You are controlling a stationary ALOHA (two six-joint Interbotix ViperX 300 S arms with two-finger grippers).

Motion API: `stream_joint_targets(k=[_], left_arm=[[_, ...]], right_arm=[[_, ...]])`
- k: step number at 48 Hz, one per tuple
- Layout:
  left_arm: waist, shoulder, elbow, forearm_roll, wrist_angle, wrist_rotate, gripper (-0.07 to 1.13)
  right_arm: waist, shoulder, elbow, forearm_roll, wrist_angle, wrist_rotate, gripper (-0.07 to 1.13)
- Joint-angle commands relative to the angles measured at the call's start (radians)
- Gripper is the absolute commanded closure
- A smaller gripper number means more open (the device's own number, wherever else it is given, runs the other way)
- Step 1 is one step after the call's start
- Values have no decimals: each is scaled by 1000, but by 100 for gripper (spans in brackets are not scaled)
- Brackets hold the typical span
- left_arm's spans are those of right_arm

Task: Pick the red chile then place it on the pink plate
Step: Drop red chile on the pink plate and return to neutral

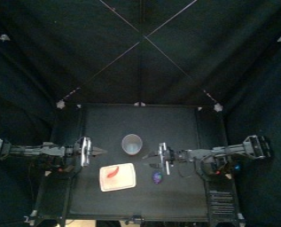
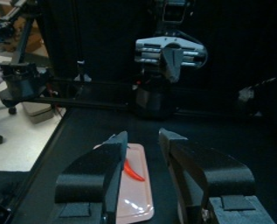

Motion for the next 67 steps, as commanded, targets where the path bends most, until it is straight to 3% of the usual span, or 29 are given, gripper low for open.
stream_joint_targets(k=[1, 16, 24, 38, 67], left_arm=[[2, 2, -12, 3, -3, 2, 109], [2, 0, -11, 8, -3, 2, 109], [2, 0, -11, 8, -3, 2, 109], [2, 0, -11, 9, -3, 2, 109], [3, 0, -9, 8, -5, 2, 109]], right_arm=[[-5, -146, 89, -2, -40, 3, 30], [-38, -494, 347, 35, -43, 6, 30], [-103, -600, 422, 60, -34, 6, 30], [-209, -609, 457, 84, 35, 8, 30], [-218, -607, 474, 98, 44, 6, 30]])
